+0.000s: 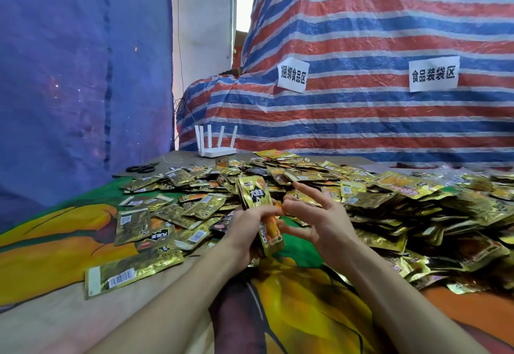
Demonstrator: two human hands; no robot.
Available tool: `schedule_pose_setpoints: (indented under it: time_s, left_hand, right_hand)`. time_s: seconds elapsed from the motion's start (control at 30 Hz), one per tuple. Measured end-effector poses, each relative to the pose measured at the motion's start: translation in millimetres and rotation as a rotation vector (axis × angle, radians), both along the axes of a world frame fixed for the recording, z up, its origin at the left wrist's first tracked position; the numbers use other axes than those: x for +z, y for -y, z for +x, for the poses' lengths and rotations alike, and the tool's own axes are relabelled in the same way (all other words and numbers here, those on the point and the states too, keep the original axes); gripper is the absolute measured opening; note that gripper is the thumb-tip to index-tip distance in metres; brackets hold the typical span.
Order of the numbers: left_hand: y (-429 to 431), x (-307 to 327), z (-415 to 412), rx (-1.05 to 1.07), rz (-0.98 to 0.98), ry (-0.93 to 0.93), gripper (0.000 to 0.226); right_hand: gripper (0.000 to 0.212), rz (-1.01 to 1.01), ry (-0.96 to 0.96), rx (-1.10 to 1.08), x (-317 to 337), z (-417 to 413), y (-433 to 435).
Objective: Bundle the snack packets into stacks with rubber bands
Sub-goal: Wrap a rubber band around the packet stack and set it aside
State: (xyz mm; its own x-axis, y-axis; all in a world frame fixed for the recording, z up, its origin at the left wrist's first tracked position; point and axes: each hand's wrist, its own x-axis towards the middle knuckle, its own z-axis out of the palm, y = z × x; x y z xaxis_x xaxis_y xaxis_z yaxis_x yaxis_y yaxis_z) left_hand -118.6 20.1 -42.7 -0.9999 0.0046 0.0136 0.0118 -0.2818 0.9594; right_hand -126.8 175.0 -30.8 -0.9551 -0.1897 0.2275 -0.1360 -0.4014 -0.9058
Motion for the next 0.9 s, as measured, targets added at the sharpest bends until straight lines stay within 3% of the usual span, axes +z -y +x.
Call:
schedule_pose_setpoints:
  time_s: [0.1,0.2,0.27,0.57,0.73,0.9]
  left_hand:
    - [2.3,2.8,-1.3,0.104,0.073,-0.022,0.018]
    - [7.3,6.5,-1.3,0.074,0.152,-0.045,0.017]
    - [9.6,7.4,-1.9,0.045,0.170,-0.052,0.018]
    - [8.8,3.0,-4.4,-0.080,0.285,-0.107,0.016]
    - [11.2,8.3,-3.0,-0.064,0.368,-0.163,0.014]
    - [17.2,9.9,-7.4,0.015,0.508,-0.191,0.041]
  right_hand:
    - [0.091,0.050,0.012,-0.006,-0.2,1.4,3.5]
    - [0.058,0.000,0.037,0.055,-1.4,-2.4,4.6]
    - [0.050,0.012,0.039,0.095,-1.4,-3.5,3.6]
    - [0.064,0.138,-0.086,-0.026,-5.5,0.3,0.1]
    - [0.089,0.255,-0.084,-0.047,-6.9,3.9,2.0]
    - [0.099,0.315,-0.055,0.152,-11.2,13.1,19.8]
